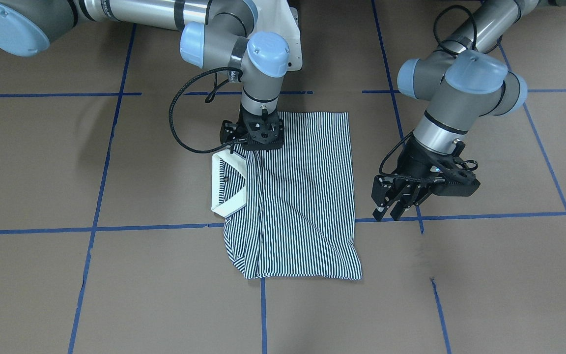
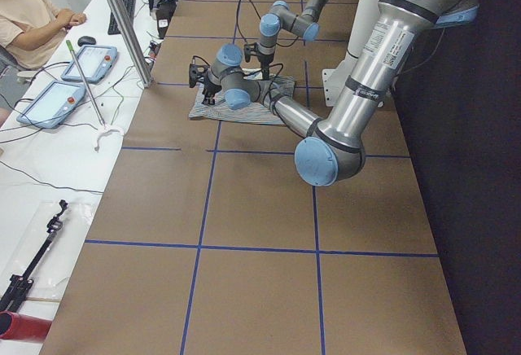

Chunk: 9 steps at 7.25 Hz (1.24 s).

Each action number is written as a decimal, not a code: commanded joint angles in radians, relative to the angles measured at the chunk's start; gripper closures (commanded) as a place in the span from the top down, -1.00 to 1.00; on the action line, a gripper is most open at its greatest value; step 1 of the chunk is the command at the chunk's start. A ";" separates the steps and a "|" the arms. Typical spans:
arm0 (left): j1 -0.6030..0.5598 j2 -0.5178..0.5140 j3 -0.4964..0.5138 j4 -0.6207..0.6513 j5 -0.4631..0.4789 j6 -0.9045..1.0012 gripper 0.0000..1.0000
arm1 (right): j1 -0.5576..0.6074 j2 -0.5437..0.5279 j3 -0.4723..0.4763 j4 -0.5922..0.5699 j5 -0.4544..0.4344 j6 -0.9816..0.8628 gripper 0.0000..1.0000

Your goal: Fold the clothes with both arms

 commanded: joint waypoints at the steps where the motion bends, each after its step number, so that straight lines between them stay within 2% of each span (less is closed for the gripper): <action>1: 0.000 0.005 -0.009 0.003 -0.001 0.000 0.01 | 0.004 -0.008 -0.021 0.004 0.000 -0.003 1.00; 7: -0.002 0.013 -0.012 0.003 0.001 0.000 0.01 | 0.055 -0.011 -0.040 0.003 0.014 -0.028 1.00; 9: -0.002 0.013 -0.014 0.003 0.001 0.000 0.00 | 0.095 -0.080 0.015 0.001 0.029 -0.074 1.00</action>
